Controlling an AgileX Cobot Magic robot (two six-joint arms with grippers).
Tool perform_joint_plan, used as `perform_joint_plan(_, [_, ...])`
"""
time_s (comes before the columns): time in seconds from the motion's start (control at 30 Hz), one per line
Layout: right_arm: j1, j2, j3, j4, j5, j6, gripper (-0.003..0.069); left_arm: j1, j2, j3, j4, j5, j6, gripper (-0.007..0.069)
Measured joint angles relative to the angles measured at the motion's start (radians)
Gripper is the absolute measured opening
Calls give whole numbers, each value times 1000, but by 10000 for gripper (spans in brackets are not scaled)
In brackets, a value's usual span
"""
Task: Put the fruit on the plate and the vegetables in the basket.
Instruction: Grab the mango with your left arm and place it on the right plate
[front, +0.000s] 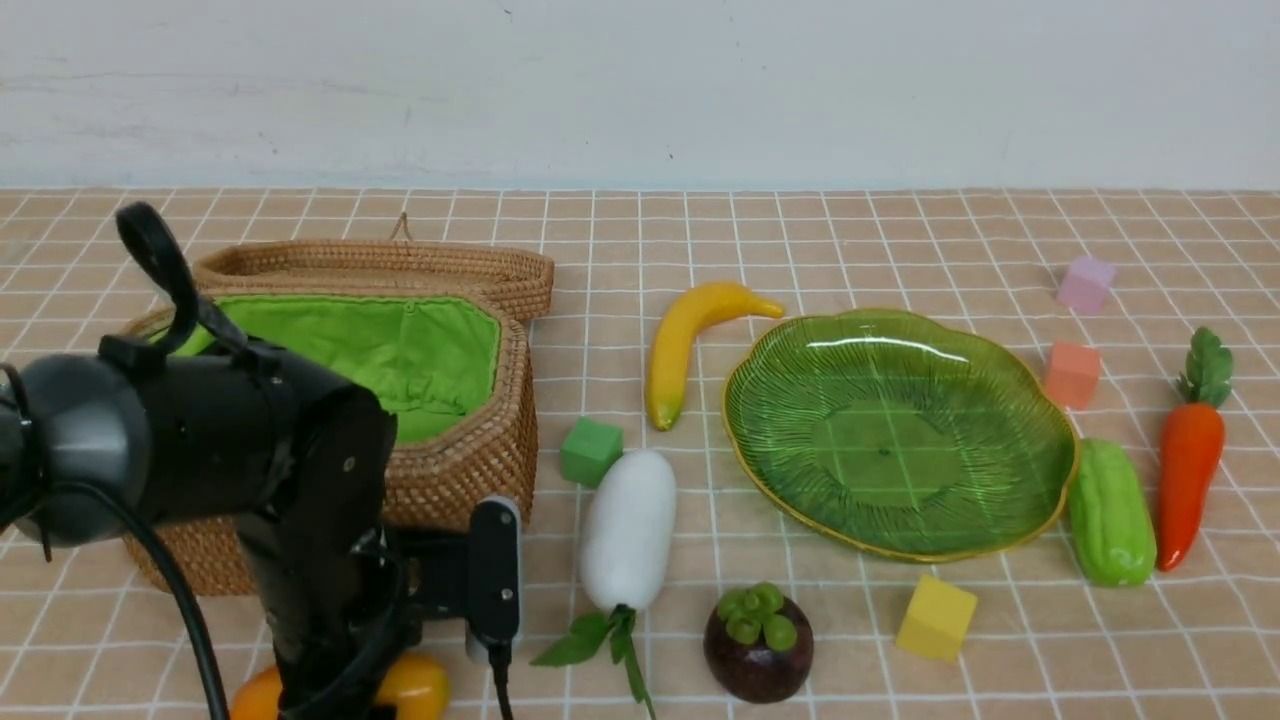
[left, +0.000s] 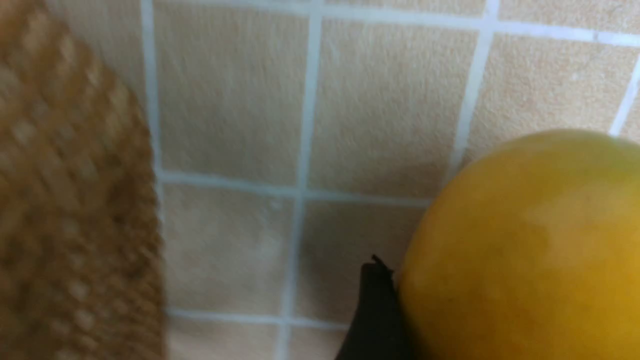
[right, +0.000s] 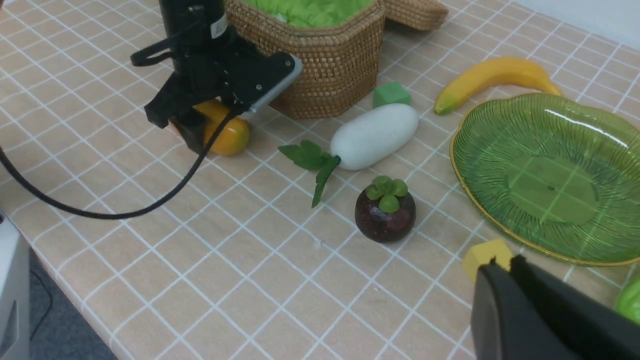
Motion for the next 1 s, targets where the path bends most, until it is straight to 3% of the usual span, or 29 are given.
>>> perform_joint_plan(0.2, [0, 0, 0, -22, -65, 93, 57, -84, -113, -58, -54, 108, -187, 519])
perform_joint_plan(0.33, [0, 0, 0, -83, -159, 246, 59, -223, -156, -229, -146, -67, -300, 519])
perform_joint_plan(0.5, [0, 0, 0, -116, -197, 373, 67, -266, 102, -590, -238, -202, -355, 519])
perform_joint_plan(0.83, [0, 0, 0, -116, -138, 412, 69, -245, 704, -1330, -206, -97, -506, 519])
perform_joint_plan(1.0, [0, 0, 0, -112, -122, 414, 69, -238, 791, -1414, -215, -104, -519, 519])
